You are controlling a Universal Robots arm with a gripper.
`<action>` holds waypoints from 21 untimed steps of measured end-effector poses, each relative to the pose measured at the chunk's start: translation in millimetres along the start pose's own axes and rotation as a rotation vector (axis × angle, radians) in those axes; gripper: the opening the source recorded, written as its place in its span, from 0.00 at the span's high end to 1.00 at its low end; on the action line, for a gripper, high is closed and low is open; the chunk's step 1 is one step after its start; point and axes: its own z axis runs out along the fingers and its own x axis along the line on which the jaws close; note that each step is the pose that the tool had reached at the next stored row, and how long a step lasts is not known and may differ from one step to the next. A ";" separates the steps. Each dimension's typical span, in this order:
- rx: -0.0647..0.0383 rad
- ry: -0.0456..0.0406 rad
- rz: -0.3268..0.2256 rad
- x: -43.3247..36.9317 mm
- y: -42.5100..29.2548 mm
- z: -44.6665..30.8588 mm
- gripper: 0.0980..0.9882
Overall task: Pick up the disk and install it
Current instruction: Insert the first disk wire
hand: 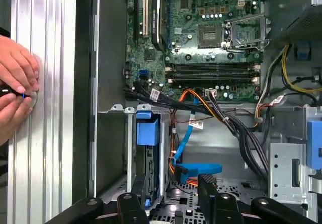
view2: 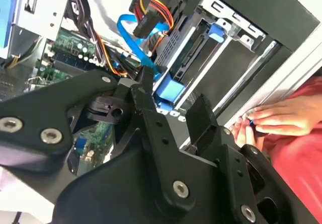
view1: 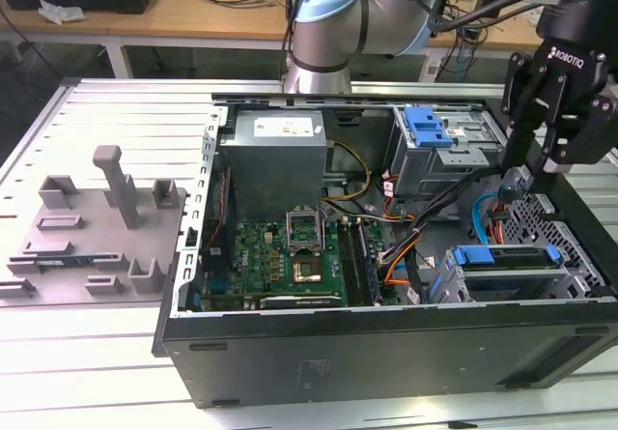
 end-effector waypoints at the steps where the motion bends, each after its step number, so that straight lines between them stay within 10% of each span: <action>1: 0.000 -0.0003 0.014 0.0 0.0 0.1 0.51; 7: 0.008 0.0110 0.082 -0.5 0.0 2.3 0.51; 13: 0.014 0.1311 0.090 -5.3 -0.6 1.7 0.68; 19: 0.018 0.1944 0.093 -23.1 -4.5 0.3 0.68; 21: 0.019 0.1976 0.092 -33.5 -18.9 4.5 0.68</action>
